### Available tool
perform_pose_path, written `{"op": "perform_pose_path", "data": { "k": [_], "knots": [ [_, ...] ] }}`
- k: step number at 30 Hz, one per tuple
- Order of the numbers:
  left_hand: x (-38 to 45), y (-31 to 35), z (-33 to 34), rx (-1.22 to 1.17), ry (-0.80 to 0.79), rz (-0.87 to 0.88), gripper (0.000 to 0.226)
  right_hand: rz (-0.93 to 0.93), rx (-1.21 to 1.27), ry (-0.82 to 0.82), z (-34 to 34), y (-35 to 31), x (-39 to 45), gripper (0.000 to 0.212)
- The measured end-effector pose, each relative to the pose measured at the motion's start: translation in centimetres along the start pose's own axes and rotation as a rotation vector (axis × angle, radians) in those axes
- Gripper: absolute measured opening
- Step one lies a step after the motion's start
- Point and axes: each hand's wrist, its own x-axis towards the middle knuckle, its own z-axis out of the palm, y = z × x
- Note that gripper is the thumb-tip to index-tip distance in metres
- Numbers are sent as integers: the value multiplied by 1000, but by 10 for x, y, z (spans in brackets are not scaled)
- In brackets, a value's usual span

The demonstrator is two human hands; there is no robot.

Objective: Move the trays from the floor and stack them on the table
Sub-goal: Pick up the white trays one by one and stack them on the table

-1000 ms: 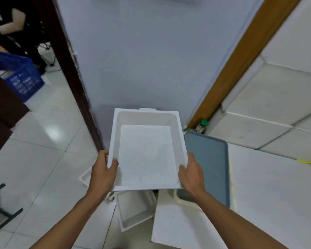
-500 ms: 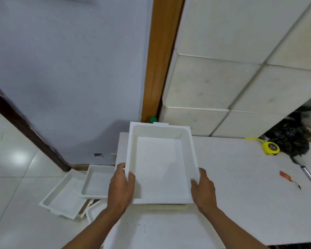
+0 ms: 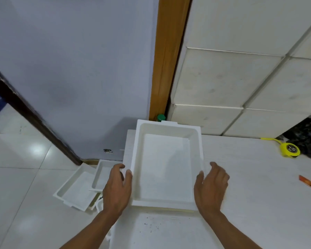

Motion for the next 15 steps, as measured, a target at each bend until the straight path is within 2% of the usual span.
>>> {"op": "perform_pose_path", "data": {
  "k": [2, 4, 9, 15],
  "knots": [
    [7, -8, -11, 0, 52, 3, 22, -80, 43, 100, -3, -26, 0, 37],
    [17, -22, -27, 12, 108, -15, 20, -150, 160, 86, 4, -64, -7, 32],
    [35, -77, -74, 72, 163, -76, 13, -260, 412, -49, 50, -168, -49, 24],
    [70, -160, -108, 175, 144, -149, 14, -327, 397, -201, 126, -254, -98, 23]
  ]
}}
